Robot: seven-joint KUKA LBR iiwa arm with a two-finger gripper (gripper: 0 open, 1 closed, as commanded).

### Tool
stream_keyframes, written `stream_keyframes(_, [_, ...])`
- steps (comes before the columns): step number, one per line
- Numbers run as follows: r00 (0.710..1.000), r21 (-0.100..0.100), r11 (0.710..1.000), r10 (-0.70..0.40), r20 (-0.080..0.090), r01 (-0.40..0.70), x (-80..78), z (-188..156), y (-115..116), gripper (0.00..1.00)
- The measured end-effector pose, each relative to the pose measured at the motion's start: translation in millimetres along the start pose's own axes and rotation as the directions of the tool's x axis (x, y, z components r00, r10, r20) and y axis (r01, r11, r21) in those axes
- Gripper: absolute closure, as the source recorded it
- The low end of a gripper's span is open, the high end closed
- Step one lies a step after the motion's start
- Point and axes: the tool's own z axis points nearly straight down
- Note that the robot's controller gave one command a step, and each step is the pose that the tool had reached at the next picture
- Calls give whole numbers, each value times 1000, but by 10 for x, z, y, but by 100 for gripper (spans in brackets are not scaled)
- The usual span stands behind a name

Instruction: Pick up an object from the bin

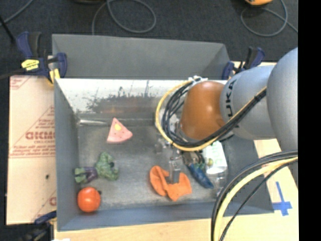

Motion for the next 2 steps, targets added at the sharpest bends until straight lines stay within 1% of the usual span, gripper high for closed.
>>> stream_keyframes(1, [999,-1,999,48,2,-48,287,-46,-42,0])
stream_keyframes(2, [997,0,997,73,-1,-73,496,-42,-30,0])
